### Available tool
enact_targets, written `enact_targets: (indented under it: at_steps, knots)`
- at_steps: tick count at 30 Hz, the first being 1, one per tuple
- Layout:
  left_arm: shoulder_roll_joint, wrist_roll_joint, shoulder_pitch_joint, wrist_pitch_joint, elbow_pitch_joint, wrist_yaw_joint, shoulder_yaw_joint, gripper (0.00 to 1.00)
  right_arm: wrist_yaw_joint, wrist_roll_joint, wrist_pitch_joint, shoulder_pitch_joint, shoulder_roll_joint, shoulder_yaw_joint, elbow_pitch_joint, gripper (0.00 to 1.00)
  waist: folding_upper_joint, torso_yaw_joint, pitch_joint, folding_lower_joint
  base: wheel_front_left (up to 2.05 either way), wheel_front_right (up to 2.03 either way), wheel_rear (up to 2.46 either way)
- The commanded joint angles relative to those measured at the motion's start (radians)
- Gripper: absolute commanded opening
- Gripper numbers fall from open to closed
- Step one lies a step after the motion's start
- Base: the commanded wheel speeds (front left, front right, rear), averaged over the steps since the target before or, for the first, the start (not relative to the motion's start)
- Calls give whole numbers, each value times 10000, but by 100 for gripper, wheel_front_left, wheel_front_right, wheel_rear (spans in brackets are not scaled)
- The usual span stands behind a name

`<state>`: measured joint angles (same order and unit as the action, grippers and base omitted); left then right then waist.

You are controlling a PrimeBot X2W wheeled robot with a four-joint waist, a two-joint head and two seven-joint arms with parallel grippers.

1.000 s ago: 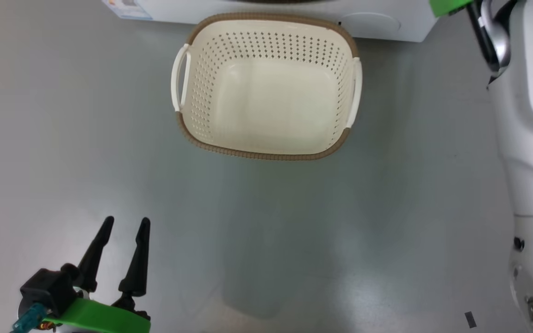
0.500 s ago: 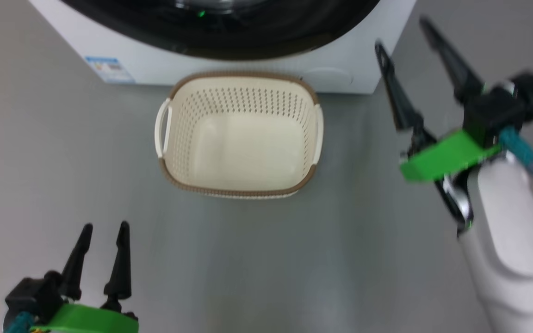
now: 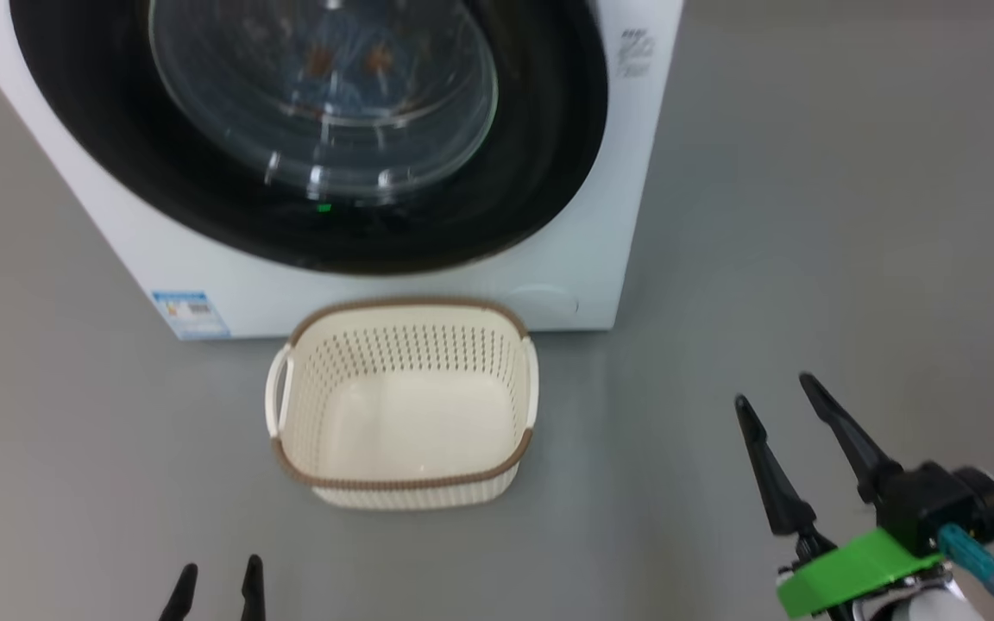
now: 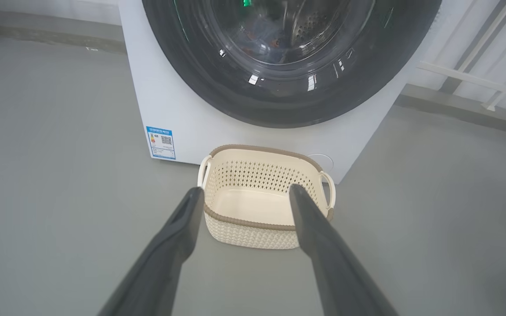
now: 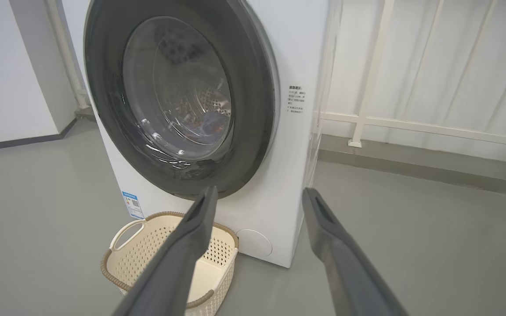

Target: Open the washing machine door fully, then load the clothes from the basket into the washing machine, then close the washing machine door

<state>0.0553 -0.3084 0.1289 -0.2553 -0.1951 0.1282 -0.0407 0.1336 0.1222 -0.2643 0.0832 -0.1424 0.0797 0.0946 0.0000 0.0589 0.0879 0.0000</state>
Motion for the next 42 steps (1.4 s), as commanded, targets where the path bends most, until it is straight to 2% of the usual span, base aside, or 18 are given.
enact_targets:
  at_steps: [1, 11, 17, 25, 42]
  knots:
    - [52, 109, -160, -65, 231, 25, 325, 100, -29, 74, 25, -29, 21, 149, -358, 100, 0, -657, -1006, 0, 0, 0, 0]
    - [-40, 296, 84, -65, 142, 25, 314, 100, -29, -163, 25, -1518, 430, -1022, -884, 100, 0, -424, -1430, 0, 0, 0, 0]
    - [-48, 311, 221, -65, 214, -66, 403, 100, -29, -289, 25, -2019, 567, -1397, -933, 100, 0, -280, -1540, 0, 0, 0, 0]
    - [-49, 355, 309, -65, 411, -324, 426, 100, -29, -292, 25, -2036, 654, -1503, -937, 100, 0, -137, -1567, 0, 0, 0, 0]
    - [-50, 507, 368, -65, 579, -413, 443, 100, -29, -256, 25, -1977, 758, -1407, -926, 100, 0, 76, -1537, 0, 0, 0, 0]
